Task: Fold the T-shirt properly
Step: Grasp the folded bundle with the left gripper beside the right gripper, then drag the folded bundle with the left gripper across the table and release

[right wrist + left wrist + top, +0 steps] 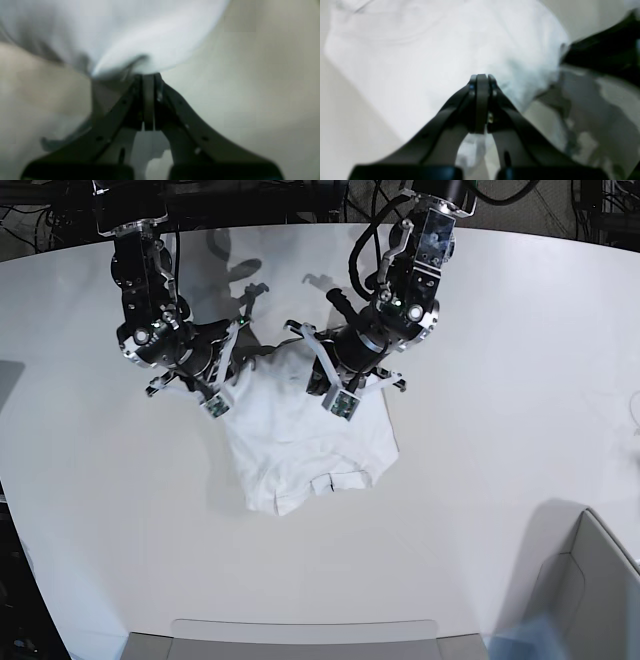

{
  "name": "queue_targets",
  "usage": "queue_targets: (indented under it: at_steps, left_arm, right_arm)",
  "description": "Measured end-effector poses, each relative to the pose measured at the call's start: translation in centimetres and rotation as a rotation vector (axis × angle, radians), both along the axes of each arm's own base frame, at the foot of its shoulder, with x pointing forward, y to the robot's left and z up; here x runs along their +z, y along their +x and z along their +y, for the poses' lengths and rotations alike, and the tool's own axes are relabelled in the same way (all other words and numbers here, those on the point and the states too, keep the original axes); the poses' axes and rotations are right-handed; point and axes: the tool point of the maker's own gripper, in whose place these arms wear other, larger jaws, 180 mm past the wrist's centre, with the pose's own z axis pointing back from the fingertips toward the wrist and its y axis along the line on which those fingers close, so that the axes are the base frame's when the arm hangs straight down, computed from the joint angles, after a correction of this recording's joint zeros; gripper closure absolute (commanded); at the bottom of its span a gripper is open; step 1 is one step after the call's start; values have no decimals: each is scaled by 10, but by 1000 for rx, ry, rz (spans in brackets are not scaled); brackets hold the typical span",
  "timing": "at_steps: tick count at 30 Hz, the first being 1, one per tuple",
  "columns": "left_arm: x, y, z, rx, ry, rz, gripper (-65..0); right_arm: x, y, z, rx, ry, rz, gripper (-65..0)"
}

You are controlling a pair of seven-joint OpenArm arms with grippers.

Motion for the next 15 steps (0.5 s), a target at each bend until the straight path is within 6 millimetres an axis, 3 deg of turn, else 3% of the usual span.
queue_targets:
  at_steps: [3, 8, 11, 15]
  left_arm:
    - [3, 5, 2, 19, -2, -7, 0]
    - [36, 41, -30, 32, -107, -66, 0]
    - [31, 56, -46, 14, -120, -44, 0]
    - [11, 70, -53, 15, -121, -28, 0]
  right_arm:
    - [33, 17, -31, -105, -3, -111, 0]
    - [49, 19, -50, -196, 25, -152, 0]
    - [49, 15, -68, -245, 5, -157, 0]
    - [32, -10, -70, -246, -11, -95, 0]
